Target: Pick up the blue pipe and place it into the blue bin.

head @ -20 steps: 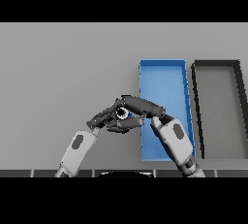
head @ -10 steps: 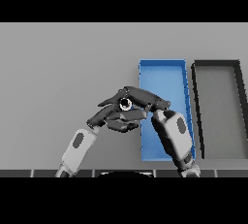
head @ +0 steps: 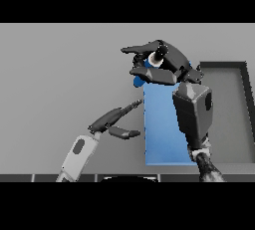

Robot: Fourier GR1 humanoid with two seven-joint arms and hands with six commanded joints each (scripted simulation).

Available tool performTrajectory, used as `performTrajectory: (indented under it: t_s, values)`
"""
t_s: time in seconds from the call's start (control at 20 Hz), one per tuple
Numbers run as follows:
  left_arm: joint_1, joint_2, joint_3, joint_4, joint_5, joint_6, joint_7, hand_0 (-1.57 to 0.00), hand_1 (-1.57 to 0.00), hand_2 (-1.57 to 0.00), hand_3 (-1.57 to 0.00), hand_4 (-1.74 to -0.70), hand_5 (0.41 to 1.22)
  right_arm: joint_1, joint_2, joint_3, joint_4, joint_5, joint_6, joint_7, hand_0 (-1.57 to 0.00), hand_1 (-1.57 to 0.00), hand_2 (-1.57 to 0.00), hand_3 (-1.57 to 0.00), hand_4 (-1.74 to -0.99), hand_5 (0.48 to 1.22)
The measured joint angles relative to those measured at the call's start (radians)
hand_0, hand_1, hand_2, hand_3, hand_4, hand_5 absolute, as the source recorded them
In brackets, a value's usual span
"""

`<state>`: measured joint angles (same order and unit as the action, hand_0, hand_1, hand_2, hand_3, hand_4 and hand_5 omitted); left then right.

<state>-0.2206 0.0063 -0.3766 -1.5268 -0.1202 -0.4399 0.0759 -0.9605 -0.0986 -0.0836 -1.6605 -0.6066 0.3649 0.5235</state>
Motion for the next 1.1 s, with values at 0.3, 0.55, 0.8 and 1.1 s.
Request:
performTrajectory:
  t_s: [0.3, 0.55, 0.8, 1.1]
  values:
    - [0.009, 0.007, 0.007, -0.036, 0.008, 0.009, 0.04, 0.0, 0.0, 0.0, 0.0, -0.95, 0.474, -0.007, -0.083, -0.109, 0.156, 0.163, 0.0, -0.044, -1.57, -1.57, -1.57, -1.57, -1.499, 1.221]
    - [0.009, 0.021, 0.014, -0.026, 0.001, 0.008, 0.013, 0.0, 0.0, 0.0, 0.0, -0.94, 0.463, 0.099, -0.096, -0.134, 0.213, 0.28, 0.017, -0.015, -1.57, -1.57, -1.57, -1.57, -1.499, 1.221]
    - [-0.005, 0.008, 0.014, -0.005, -0.018, 0.028, -0.005, 0.0, 0.0, 0.0, 0.0, -0.93, 0.462, 0.206, -0.093, -0.151, 0.221, 0.389, 0.003, 0.049, -1.57, -1.57, -1.57, -1.57, -1.5, 1.221]
    - [-0.009, 0.02, 0.019, -0.002, -0.032, 0.037, -0.016, 0.0, 0.0, 0.0, 0.0, -0.93, 0.47, 0.322, -0.071, -0.132, 0.285, 0.503, -0.076, 0.086, -1.57, -1.57, -1.57, -1.57, -1.498, 1.221]
